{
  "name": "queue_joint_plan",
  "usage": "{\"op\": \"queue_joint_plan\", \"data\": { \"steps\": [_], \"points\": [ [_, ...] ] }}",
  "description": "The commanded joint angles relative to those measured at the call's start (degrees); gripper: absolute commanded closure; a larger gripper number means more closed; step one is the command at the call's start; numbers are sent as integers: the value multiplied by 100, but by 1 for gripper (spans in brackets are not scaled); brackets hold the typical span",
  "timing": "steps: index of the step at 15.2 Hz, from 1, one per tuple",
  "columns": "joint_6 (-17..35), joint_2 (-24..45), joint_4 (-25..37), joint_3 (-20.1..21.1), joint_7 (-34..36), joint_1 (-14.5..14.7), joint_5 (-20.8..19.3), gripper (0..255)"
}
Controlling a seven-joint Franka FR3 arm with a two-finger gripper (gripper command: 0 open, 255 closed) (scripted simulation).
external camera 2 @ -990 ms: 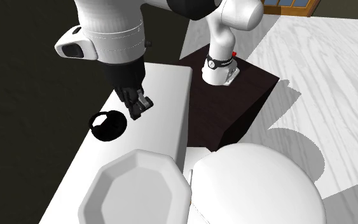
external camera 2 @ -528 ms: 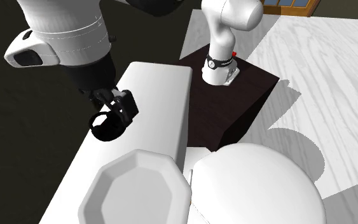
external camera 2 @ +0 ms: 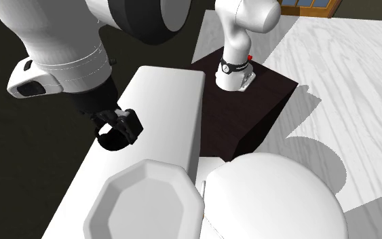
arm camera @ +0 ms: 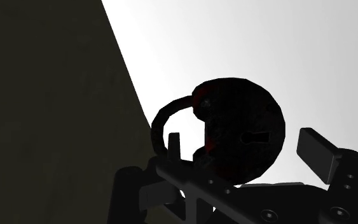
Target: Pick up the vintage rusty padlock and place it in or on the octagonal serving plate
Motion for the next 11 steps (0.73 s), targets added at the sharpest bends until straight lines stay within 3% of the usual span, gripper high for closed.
{"op": "queue_joint_plan", "data": {
  "steps": [1,8,9,11],
  "points": [
    [91,38,-52,-1,10,4,-10,0],
    [90,39,-50,-1,9,4,-11,0],
    [90,39,-50,-1,9,4,-11,255],
    [90,38,-51,-1,10,4,-11,255]
  ]
}}
